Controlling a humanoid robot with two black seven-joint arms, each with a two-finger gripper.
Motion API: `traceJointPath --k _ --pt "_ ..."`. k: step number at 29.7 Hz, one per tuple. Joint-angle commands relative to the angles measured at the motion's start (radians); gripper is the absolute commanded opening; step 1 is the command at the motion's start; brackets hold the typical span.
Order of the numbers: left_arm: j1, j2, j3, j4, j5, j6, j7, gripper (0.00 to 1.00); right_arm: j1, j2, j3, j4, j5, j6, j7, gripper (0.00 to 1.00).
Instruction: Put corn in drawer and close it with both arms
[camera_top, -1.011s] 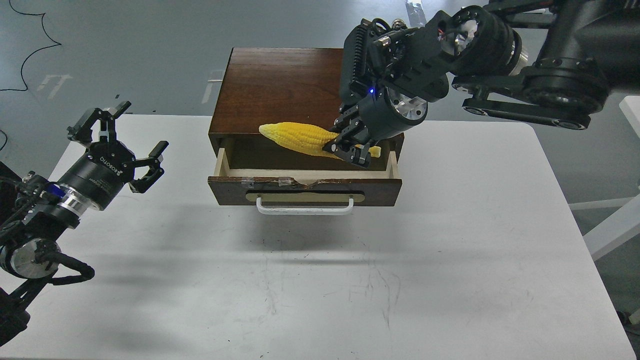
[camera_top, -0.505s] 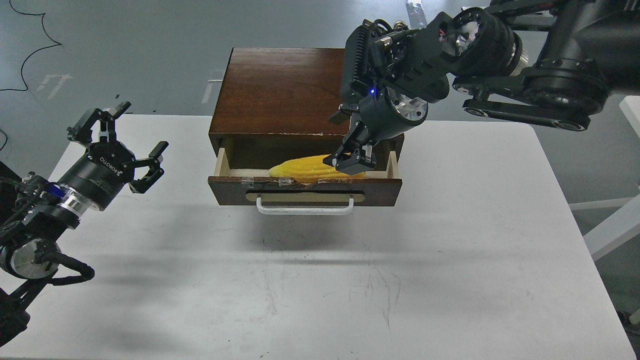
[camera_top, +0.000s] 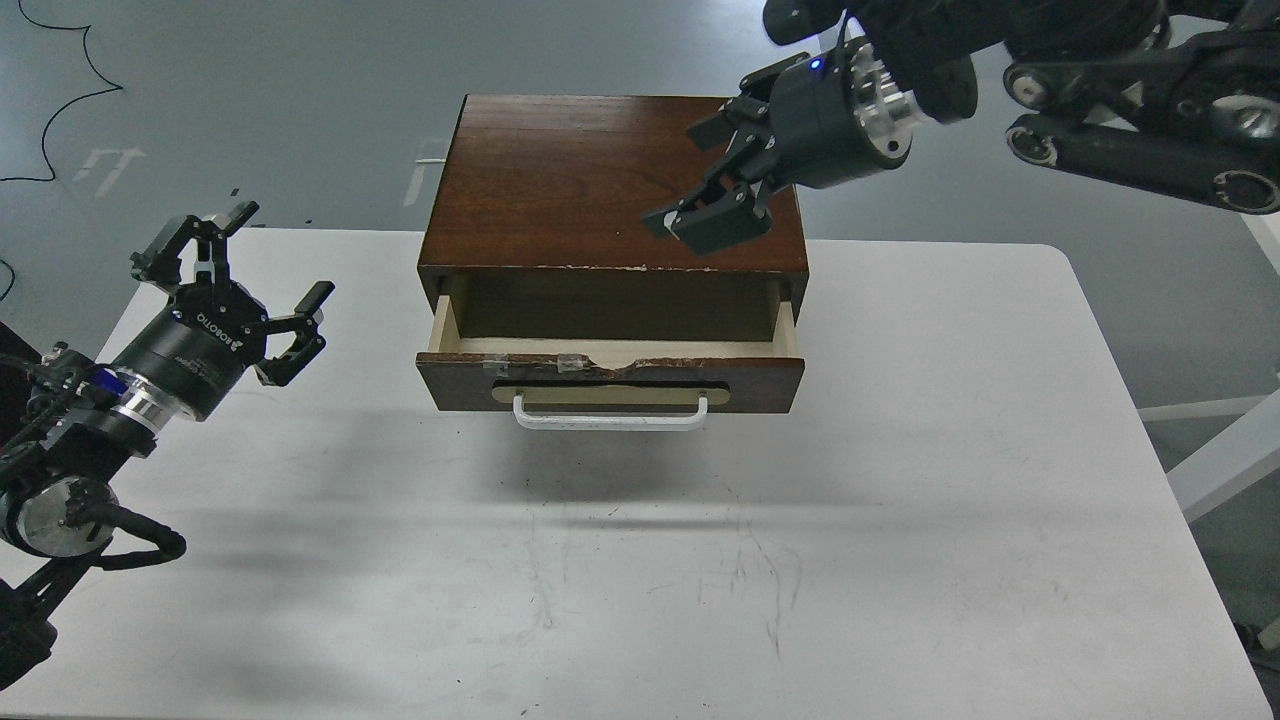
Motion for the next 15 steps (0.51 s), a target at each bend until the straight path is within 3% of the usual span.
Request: traceJointPath --k 1,5,6,7,9,15 --pt "-0.006 0.006 0.002 0.005 0.001 0.000 0.000 1.00 -0.229 -0.142 0.178 0.004 0.251 -0.002 0.000 1.00" --pt "-0.010 0.035 0.000 0.011 0.000 0.000 -0.009 1.00 -0.552 -0.208 0.485 0.000 0.341 -0.002 0.000 1.00" --pt "-0.010 0.051 0.000 0.013 0.000 0.000 -0.036 1.00 -0.662 -0.213 0.589 -0.003 0.347 -0.002 0.000 1.00" --pt "-0.010 0.052 0.000 0.013 0.000 0.000 -0.036 1.00 -0.664 -0.213 0.590 -0.003 0.347 -0.002 0.000 1.00" --pt "-0.012 0.094 0.000 0.016 0.001 0.000 -0.128 1.00 -0.853 -0.217 0.747 -0.005 0.348 -0.002 0.000 1.00" --pt "-0.070 0.192 0.005 0.013 0.003 0.000 -0.128 1.00 -1.134 -0.214 0.923 -0.016 0.402 -0.003 0.000 1.00"
